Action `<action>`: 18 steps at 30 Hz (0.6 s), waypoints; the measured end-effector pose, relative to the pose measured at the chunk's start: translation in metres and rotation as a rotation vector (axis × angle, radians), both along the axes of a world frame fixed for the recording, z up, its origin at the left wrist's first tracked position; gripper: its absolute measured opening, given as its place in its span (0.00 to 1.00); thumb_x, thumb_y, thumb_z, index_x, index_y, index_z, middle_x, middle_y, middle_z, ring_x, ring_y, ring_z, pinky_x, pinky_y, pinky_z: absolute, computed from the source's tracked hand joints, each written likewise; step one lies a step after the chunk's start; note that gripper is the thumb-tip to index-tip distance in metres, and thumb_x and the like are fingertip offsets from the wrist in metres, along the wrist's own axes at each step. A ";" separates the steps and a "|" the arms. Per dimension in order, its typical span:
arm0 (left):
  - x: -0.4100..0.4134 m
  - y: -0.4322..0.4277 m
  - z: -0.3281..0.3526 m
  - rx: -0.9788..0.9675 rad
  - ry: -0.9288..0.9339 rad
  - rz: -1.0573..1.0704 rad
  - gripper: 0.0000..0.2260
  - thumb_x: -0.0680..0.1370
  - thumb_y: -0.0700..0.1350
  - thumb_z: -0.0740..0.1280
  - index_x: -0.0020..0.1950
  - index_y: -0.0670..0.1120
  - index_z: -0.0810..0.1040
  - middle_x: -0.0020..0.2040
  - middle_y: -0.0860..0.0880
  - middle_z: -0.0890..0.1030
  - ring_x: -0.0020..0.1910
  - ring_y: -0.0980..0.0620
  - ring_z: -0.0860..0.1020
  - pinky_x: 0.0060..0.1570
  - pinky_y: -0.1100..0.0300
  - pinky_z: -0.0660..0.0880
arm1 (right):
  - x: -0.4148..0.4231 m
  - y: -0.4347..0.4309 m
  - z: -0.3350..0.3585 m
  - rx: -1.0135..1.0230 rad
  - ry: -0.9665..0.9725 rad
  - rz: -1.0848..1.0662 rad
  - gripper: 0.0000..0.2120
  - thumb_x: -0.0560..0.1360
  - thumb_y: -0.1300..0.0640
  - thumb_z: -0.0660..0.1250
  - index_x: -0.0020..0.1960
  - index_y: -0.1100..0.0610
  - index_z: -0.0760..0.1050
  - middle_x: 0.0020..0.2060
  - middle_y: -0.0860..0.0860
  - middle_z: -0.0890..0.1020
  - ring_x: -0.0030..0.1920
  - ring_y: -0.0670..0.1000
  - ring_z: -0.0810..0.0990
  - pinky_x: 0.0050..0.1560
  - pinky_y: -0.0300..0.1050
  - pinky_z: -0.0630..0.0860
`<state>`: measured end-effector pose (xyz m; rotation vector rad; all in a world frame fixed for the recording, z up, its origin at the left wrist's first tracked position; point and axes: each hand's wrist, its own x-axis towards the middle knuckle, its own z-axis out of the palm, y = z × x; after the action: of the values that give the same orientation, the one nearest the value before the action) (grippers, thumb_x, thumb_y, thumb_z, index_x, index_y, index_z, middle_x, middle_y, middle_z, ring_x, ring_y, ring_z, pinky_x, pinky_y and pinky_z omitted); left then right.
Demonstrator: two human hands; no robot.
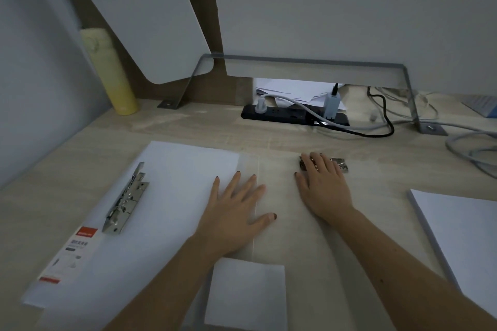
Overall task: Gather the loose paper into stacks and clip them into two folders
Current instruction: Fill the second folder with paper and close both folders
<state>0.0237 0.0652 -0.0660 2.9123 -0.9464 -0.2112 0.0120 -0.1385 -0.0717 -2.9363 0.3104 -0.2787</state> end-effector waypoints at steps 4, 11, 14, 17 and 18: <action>-0.009 -0.006 -0.004 -0.027 -0.010 -0.007 0.34 0.72 0.70 0.39 0.76 0.57 0.44 0.78 0.57 0.41 0.75 0.55 0.35 0.73 0.45 0.33 | -0.016 -0.007 -0.008 -0.041 -0.175 -0.048 0.20 0.76 0.50 0.54 0.64 0.57 0.71 0.59 0.56 0.77 0.60 0.59 0.73 0.64 0.53 0.67; -0.023 -0.029 -0.011 -0.025 -0.089 0.029 0.43 0.65 0.67 0.27 0.77 0.50 0.40 0.78 0.51 0.40 0.76 0.54 0.36 0.73 0.48 0.32 | -0.018 -0.007 -0.012 0.029 -0.199 -0.078 0.21 0.76 0.53 0.50 0.58 0.59 0.77 0.54 0.59 0.79 0.60 0.63 0.75 0.61 0.56 0.70; -0.026 -0.029 -0.011 -0.029 -0.091 0.024 0.43 0.64 0.66 0.26 0.77 0.50 0.40 0.78 0.51 0.40 0.76 0.55 0.35 0.73 0.49 0.32 | -0.021 -0.006 -0.013 0.048 -0.224 -0.080 0.17 0.76 0.56 0.54 0.55 0.60 0.77 0.51 0.59 0.80 0.58 0.63 0.76 0.59 0.56 0.72; -0.027 -0.029 -0.009 -0.032 -0.106 0.020 0.45 0.62 0.66 0.23 0.77 0.50 0.41 0.78 0.51 0.40 0.76 0.55 0.36 0.71 0.49 0.30 | -0.019 -0.006 -0.005 0.118 -0.289 -0.114 0.13 0.76 0.58 0.59 0.59 0.59 0.72 0.52 0.57 0.78 0.56 0.60 0.75 0.58 0.54 0.71; -0.028 -0.030 -0.008 -0.036 -0.107 0.018 0.45 0.62 0.66 0.22 0.77 0.50 0.41 0.78 0.51 0.40 0.76 0.55 0.36 0.71 0.49 0.30 | -0.016 -0.007 -0.001 0.180 -0.319 -0.142 0.12 0.76 0.58 0.59 0.59 0.58 0.71 0.53 0.56 0.78 0.55 0.58 0.75 0.55 0.53 0.71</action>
<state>-0.0040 0.0356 -0.0742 2.9229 -0.9270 -0.0375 -0.0044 -0.1457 -0.0732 -2.6421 0.4681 -0.6911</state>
